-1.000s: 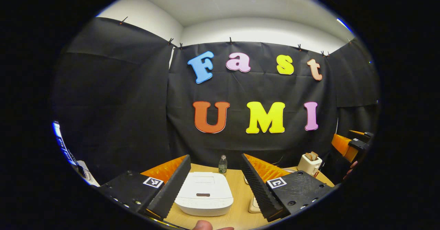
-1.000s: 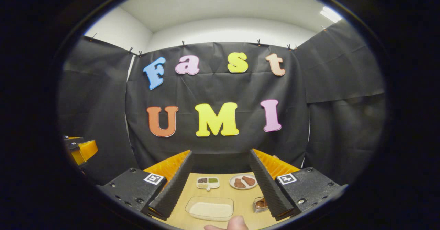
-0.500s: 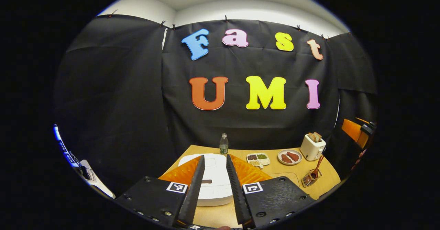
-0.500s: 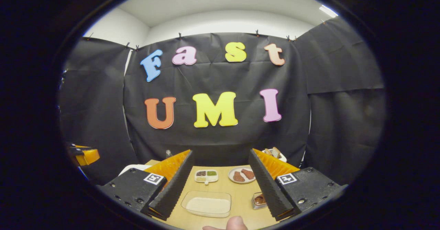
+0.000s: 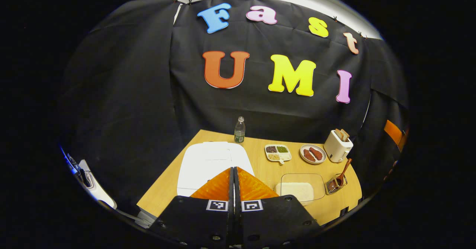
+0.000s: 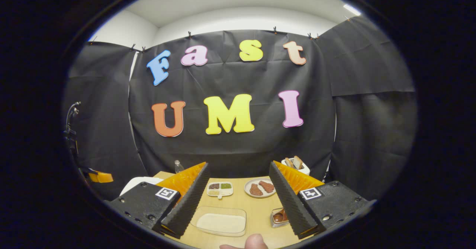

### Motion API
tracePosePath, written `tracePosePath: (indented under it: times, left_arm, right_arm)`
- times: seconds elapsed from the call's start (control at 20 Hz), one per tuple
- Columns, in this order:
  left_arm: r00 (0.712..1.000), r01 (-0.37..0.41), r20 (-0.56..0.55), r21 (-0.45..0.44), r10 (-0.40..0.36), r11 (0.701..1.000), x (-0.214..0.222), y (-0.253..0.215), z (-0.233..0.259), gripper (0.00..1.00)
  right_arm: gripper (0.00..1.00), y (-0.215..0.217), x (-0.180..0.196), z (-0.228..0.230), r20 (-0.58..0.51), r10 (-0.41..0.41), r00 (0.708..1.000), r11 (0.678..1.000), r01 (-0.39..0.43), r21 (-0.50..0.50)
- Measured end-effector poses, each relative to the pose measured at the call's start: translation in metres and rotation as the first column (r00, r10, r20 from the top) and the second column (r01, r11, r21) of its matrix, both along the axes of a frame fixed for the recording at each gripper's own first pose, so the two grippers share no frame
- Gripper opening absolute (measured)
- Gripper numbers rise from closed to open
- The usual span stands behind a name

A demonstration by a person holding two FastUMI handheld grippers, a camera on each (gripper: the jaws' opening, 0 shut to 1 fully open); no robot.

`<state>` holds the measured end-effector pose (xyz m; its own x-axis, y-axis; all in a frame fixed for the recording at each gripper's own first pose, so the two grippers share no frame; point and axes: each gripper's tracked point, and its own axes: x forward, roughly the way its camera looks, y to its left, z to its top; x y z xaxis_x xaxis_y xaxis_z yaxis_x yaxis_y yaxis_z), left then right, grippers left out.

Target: Close the left gripper, press the button to open the rice cooker; take a wooden spoon from the chopstick holder with the right hand, scoop a spoonful of rice and pour it into the rice cooker, then put the wooden spoon back into the chopstick holder.

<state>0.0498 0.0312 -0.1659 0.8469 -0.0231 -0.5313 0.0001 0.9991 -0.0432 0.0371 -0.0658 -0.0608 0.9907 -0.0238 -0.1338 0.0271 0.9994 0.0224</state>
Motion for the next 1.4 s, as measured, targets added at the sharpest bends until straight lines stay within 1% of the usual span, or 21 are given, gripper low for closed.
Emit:
tracePosePath:
  times: [0.1, 0.25, 0.35, 0.45, 0.65, 0.9, 1.0, 1.15, 1.2, 1.25, 1.3, 1.35, 1.4]
  left_arm:
    - [0.998, -0.016, -0.060, -0.032, 0.014, 0.999, 0.010, 0.005, -0.023, 0.00]
    - [0.991, -0.016, -0.137, -0.056, 0.008, 0.998, 0.022, 0.010, -0.057, 0.00]
    - [0.987, -0.027, -0.161, -0.047, 0.019, 0.999, 0.032, 0.018, -0.075, 0.00]
    - [0.980, -0.048, -0.196, -0.057, 0.036, 0.997, 0.040, 0.025, -0.092, 0.00]
    - [0.970, -0.065, -0.237, -0.049, 0.051, 0.997, 0.040, 0.033, -0.116, 0.00]
    - [0.963, -0.070, -0.262, -0.040, 0.057, 0.997, 0.040, 0.038, -0.130, 0.00]
    - [0.965, -0.070, -0.256, -0.042, 0.056, 0.997, 0.041, 0.037, -0.130, 0.00]
    - [0.961, -0.057, -0.275, -0.051, 0.041, 0.997, 0.039, 0.038, -0.131, 0.00]
    - [0.958, -0.052, -0.284, -0.060, 0.033, 0.997, 0.038, 0.036, -0.134, 0.00]
    - [0.942, -0.053, -0.334, -0.074, 0.026, 0.996, 0.029, 0.037, -0.138, 0.00]
    - [0.952, -0.054, -0.306, -0.095, 0.022, 0.994, 0.035, 0.038, -0.133, 0.00]
    - [0.942, -0.065, -0.334, -0.118, 0.022, 0.991, 0.034, 0.038, -0.137, 0.00]
    - [0.944, -0.075, -0.329, -0.140, 0.025, 0.987, 0.037, 0.039, -0.135, 0.00]
  right_arm:
    - [1.00, -0.006, 0.005, -0.011, -0.021, -0.005, 1.000, 1.000, 0.005, 0.002]
    - [1.00, -0.014, 0.012, -0.026, -0.061, -0.010, 0.998, 1.000, 0.010, 0.002]
    - [1.00, -0.023, 0.017, -0.032, -0.070, -0.026, 0.997, 1.000, 0.026, -0.001]
    - [1.00, -0.024, 0.023, -0.039, -0.092, -0.028, 0.995, 1.000, 0.029, 0.008]
    - [1.00, -0.030, 0.033, -0.047, -0.119, -0.032, 0.992, 0.999, 0.031, -0.007]
    - [1.00, -0.027, 0.041, -0.052, -0.133, -0.023, 0.991, 1.000, 0.022, -0.014]
    - [1.00, -0.024, 0.043, -0.053, -0.138, -0.018, 0.990, 1.000, 0.017, -0.012]
    - [1.00, -0.017, 0.046, -0.053, -0.140, -0.009, 0.990, 1.000, 0.009, -0.005]
    - [1.00, -0.016, 0.046, -0.052, -0.137, -0.008, 0.991, 1.000, 0.008, -0.004]
    - [1.00, -0.016, 0.045, -0.053, -0.136, -0.009, 0.991, 1.000, 0.009, -0.004]
    - [1.00, -0.016, 0.044, -0.054, -0.139, -0.011, 0.990, 1.000, 0.010, -0.004]
    - [1.00, -0.015, 0.042, -0.056, -0.145, -0.010, 0.989, 1.000, 0.010, -0.001]
    - [1.00, -0.015, 0.041, -0.058, -0.149, -0.008, 0.989, 1.000, 0.009, 0.002]
